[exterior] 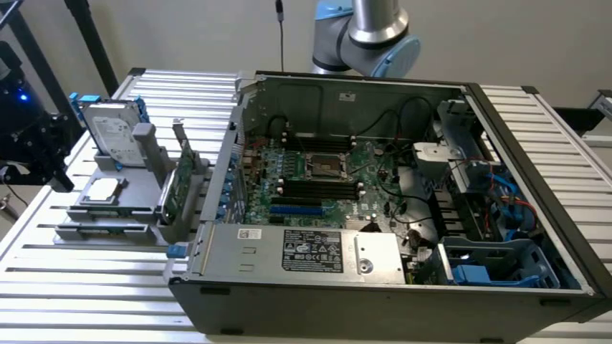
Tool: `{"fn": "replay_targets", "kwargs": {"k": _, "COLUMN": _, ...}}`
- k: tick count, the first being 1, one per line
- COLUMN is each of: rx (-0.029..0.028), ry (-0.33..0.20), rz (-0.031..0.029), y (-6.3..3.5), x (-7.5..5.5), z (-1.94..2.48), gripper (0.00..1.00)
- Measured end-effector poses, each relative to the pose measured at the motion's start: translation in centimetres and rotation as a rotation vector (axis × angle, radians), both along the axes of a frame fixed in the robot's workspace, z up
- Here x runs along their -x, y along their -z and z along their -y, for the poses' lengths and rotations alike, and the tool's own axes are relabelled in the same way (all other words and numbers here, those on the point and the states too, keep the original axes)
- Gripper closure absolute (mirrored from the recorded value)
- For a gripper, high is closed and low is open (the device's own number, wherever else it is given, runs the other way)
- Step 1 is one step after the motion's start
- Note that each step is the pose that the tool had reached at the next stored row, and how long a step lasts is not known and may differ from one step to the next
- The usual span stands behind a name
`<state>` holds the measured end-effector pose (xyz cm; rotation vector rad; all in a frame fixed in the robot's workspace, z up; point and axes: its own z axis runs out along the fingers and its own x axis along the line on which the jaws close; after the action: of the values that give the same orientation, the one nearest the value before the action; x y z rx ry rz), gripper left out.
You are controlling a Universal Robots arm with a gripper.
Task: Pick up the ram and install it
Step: 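Pick up the ram and move it above insertion slot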
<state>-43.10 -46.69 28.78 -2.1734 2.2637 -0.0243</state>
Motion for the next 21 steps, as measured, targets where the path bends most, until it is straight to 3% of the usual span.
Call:
{"fn": "replay_targets", "kwargs": {"k": 8, "rx": 0.0001, "ry": -0.001, "rz": -0.0001, "y": 0.17, "x": -0.1, "z": 0.17, "gripper": 0.89}}
{"fn": "replay_targets", "kwargs": {"k": 21, "rx": -0.0005, "ry": -0.023, "rz": -0.0008, "y": 0.95, "x": -1.6, "z": 0.70, "gripper": 0.89}}
